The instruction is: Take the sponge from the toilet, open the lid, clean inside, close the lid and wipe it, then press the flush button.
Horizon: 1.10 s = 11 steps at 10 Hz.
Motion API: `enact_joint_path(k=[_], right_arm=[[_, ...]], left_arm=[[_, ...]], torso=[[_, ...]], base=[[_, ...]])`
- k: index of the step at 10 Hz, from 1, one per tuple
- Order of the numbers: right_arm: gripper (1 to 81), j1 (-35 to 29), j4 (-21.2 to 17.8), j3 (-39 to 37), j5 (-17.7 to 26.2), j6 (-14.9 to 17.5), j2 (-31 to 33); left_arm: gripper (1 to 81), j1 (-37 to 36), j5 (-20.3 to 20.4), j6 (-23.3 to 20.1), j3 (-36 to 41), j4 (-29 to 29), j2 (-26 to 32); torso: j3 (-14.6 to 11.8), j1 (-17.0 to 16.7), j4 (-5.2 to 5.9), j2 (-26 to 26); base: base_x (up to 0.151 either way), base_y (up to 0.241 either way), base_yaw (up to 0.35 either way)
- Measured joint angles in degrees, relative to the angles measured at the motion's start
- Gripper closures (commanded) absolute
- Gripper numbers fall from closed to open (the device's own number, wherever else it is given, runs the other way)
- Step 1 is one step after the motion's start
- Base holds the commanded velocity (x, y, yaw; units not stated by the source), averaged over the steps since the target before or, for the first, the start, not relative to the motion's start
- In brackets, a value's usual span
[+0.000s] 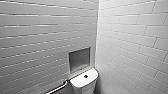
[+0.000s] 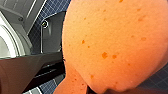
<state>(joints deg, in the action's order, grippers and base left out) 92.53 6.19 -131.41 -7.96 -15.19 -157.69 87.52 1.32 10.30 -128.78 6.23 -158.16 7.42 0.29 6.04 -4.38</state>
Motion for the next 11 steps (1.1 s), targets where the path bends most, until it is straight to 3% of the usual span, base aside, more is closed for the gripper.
enact_joint_path(k=[6,11], right_arm=[[81.1,0.0,0.0,-0.2,0.0,0.0,-0.1],[81.1,0.0,0.0,-0.3,0.0,0.0,-0.1]], left_arm=[[1.0,0.0,0.0,0.0,0.0,0.0,0.1],[1.0,-0.1,0.0,0.0,0.0,0.0,0.0]], torso=[[0.0,0.0,0.0,0.0],[0.0,0.1,0.0,0.0]], base=[[0.098,0.0,0.0],[0.0,0.0,0.0]])
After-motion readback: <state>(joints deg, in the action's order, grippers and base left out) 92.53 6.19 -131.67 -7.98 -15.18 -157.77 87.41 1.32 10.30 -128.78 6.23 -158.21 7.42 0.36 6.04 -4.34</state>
